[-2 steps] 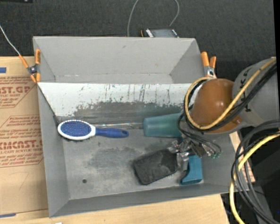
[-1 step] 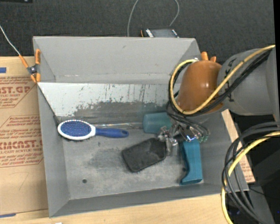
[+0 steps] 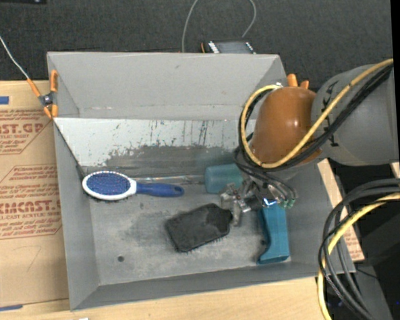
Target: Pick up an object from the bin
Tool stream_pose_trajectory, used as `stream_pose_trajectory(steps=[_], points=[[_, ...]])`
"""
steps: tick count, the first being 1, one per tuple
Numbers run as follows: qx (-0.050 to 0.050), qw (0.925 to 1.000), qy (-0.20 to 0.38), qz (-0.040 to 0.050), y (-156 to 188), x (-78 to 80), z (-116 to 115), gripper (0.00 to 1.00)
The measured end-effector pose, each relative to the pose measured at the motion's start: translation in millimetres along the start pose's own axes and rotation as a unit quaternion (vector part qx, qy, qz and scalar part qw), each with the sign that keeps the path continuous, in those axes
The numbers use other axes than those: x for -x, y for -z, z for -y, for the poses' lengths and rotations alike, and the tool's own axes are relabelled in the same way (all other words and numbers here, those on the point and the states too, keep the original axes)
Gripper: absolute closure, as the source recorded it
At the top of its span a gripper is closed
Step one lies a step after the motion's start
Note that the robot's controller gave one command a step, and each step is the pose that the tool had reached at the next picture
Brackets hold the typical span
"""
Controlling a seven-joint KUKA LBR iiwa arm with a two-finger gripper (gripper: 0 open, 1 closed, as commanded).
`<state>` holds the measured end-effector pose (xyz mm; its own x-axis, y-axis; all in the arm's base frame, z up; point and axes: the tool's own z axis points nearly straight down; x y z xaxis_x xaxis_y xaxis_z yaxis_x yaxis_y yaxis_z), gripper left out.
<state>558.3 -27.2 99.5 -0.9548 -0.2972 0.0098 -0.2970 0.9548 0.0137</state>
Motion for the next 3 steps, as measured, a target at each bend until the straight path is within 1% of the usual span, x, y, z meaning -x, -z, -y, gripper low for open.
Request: stream_pose_trajectory(steps=[1,2,3], points=[[0.002,0.9949,0.101,-0.0011,-15.1,-41.1,-59.1,1.00],[0.002,0.9943,0.106,0.0000,-31.1,-65.5,-51.9,1.00],[0.003,0.9985,0.054,0.0010,-31.5,-40.0,-98.4,1.00]])
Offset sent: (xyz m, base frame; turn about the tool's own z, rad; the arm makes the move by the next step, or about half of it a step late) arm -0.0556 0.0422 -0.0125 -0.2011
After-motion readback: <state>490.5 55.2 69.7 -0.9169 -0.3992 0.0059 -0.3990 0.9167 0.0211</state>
